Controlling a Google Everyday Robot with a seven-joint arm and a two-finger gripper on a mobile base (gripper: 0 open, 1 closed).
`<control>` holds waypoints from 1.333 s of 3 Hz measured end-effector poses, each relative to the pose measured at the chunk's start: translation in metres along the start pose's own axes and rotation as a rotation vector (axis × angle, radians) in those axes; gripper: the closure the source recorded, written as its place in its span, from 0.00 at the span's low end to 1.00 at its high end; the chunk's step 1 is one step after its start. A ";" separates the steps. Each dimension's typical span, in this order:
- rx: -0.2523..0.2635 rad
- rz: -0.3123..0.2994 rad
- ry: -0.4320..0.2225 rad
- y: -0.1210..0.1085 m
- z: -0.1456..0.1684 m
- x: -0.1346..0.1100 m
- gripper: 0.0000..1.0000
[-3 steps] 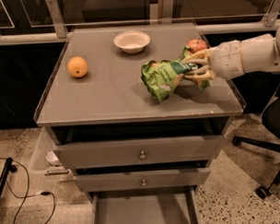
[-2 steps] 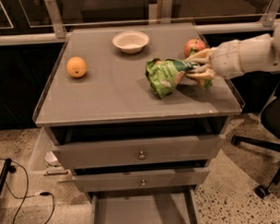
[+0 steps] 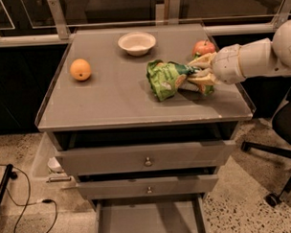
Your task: Pick green rice chip bag from bottom drawer and place on counter
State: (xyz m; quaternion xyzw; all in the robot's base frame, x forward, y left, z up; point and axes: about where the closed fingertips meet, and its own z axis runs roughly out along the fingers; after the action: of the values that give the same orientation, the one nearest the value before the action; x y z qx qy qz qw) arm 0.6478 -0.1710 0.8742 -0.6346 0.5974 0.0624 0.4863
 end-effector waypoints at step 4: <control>0.000 0.000 0.000 0.000 0.000 0.000 0.00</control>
Offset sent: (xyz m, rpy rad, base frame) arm 0.0000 0.0000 0.0000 0.0000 0.0000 0.0001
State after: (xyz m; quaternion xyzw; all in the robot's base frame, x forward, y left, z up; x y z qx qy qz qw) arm 0.6479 -0.1709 0.8742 -0.6347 0.5973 0.0625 0.4863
